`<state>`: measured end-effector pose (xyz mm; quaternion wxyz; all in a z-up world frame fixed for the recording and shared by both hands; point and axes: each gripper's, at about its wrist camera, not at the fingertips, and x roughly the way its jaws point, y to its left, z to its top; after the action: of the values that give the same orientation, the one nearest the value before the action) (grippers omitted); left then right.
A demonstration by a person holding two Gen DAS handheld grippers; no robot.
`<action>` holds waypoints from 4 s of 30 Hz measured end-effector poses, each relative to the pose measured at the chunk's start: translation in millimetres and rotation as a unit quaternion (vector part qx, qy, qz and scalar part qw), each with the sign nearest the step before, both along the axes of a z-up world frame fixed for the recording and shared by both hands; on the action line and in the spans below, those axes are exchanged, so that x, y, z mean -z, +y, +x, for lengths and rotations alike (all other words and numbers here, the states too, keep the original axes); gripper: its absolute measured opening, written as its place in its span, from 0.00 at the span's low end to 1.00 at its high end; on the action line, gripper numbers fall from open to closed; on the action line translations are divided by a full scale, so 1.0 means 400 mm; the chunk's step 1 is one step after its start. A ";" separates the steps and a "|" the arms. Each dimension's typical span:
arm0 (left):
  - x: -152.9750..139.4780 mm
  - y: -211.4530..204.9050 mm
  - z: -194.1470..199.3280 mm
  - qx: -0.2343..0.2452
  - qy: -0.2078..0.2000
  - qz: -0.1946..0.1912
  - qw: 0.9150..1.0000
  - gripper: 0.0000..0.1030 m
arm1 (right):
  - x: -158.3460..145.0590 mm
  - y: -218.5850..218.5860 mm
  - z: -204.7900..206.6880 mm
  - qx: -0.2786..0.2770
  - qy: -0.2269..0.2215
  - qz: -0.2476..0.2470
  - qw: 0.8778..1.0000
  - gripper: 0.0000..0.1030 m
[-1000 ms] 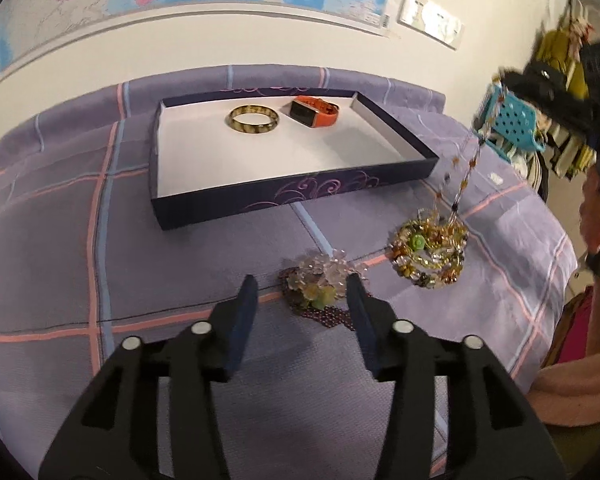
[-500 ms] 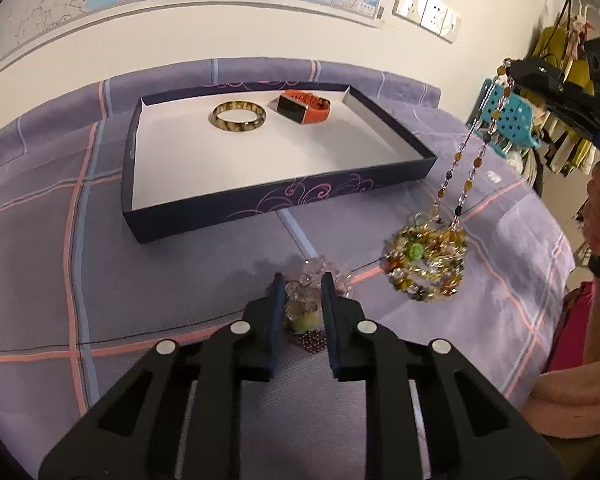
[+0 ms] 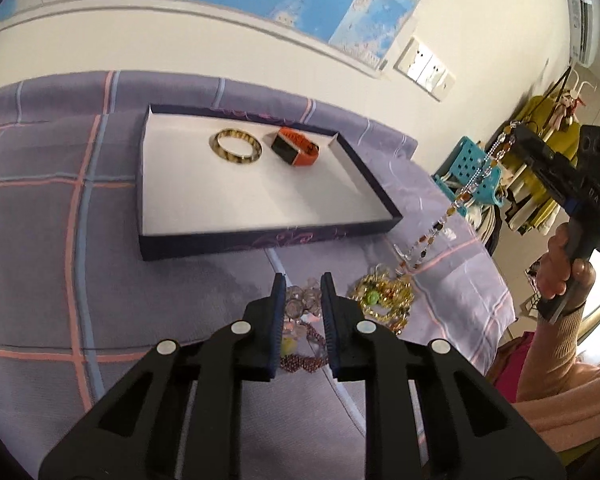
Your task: Organize jewelry
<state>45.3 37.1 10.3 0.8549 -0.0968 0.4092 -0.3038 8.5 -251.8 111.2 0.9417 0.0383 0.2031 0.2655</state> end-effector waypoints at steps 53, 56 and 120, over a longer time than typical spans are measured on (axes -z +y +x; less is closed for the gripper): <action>0.115 -0.058 0.085 -0.002 0.023 0.147 0.989 0.25 | -0.038 0.055 0.088 -0.028 -0.001 -0.002 1.000 0.03; 0.111 -0.056 0.084 -0.006 0.027 0.145 0.989 0.12 | -0.042 0.054 0.091 -0.027 -0.003 -0.002 1.000 0.03; -0.122 -0.085 0.185 0.005 -0.054 0.082 0.995 0.04 | -0.030 0.073 0.273 -0.024 0.013 0.013 1.000 0.03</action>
<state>119.4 3.3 59.2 0.8796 -0.0076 0.3861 -0.2778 117.9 -222.7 123.1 0.9318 0.0486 0.2126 0.2901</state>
